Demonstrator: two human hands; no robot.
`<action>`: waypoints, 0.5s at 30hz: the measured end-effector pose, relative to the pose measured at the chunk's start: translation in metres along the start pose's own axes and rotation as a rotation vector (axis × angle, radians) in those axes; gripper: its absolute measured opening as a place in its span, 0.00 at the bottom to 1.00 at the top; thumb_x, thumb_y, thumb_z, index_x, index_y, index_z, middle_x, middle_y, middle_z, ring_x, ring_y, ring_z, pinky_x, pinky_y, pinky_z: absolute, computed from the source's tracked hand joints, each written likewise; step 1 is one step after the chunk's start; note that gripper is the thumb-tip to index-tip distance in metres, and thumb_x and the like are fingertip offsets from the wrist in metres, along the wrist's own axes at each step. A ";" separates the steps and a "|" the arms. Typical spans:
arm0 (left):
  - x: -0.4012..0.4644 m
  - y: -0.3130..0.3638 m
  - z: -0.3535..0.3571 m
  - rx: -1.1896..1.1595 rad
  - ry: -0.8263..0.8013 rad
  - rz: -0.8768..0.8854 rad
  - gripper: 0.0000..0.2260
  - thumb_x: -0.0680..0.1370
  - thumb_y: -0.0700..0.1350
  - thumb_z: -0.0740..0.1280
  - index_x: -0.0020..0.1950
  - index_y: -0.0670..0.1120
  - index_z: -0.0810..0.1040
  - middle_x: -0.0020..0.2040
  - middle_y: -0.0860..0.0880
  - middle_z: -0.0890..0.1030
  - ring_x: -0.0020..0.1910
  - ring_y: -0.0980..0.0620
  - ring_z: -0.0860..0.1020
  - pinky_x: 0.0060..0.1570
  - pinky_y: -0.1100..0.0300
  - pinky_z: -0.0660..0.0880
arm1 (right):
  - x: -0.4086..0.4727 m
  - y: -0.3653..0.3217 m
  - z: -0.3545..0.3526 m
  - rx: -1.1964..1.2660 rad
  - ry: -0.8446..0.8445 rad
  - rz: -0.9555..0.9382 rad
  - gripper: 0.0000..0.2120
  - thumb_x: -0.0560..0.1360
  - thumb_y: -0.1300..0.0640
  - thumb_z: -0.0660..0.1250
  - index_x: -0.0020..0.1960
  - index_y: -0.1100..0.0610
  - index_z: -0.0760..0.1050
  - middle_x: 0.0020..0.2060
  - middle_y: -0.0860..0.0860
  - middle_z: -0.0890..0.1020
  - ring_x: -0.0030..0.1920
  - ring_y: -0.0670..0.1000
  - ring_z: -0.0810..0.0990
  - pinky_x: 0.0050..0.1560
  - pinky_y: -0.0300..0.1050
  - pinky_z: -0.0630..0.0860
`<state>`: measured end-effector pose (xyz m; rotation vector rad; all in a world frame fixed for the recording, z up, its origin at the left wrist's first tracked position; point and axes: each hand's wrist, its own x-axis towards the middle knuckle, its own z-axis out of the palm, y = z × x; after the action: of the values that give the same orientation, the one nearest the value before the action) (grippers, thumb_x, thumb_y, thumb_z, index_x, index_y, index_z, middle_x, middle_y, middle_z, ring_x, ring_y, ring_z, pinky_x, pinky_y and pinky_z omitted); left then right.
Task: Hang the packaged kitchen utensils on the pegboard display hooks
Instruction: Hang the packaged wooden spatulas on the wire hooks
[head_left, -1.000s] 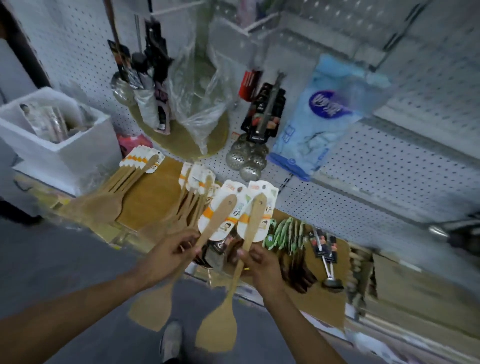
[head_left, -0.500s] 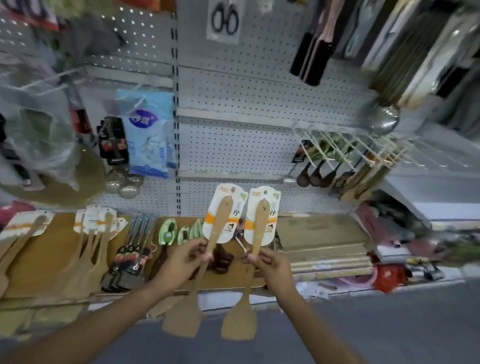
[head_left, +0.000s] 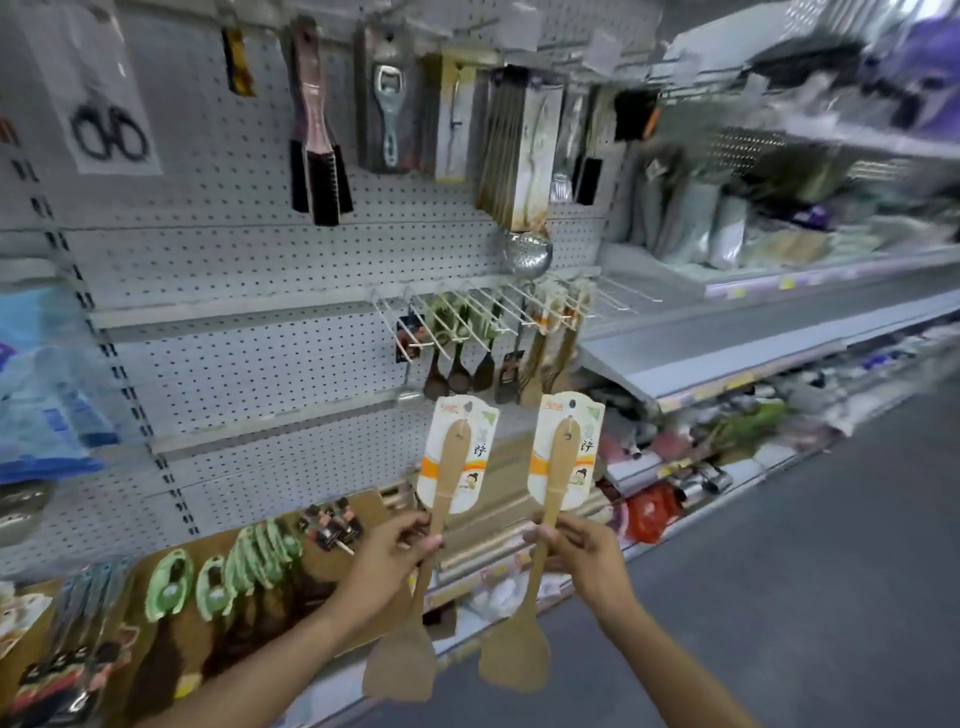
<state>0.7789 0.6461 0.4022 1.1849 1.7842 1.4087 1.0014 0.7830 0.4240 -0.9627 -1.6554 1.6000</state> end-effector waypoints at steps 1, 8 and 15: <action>0.009 0.002 0.008 0.008 -0.017 -0.005 0.06 0.76 0.36 0.71 0.48 0.45 0.84 0.44 0.50 0.85 0.43 0.60 0.81 0.42 0.72 0.73 | 0.005 0.001 -0.009 -0.004 0.019 -0.001 0.05 0.77 0.65 0.67 0.51 0.64 0.81 0.44 0.60 0.86 0.47 0.62 0.85 0.47 0.59 0.82; 0.077 -0.001 0.046 0.017 -0.164 -0.010 0.05 0.77 0.39 0.71 0.45 0.49 0.84 0.45 0.47 0.84 0.43 0.56 0.81 0.43 0.68 0.75 | 0.058 0.011 -0.044 0.026 0.108 0.019 0.05 0.75 0.67 0.68 0.49 0.67 0.81 0.42 0.63 0.85 0.45 0.65 0.84 0.44 0.63 0.82; 0.154 -0.009 0.071 -0.035 -0.205 -0.002 0.04 0.77 0.41 0.71 0.48 0.50 0.85 0.43 0.49 0.85 0.43 0.56 0.81 0.44 0.65 0.75 | 0.124 0.009 -0.067 -0.011 0.154 0.011 0.03 0.74 0.65 0.71 0.46 0.64 0.83 0.41 0.59 0.86 0.42 0.58 0.85 0.42 0.48 0.82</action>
<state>0.7679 0.8151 0.3864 1.2606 1.6128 1.2626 0.9930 0.9238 0.4133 -1.0736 -1.5576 1.4862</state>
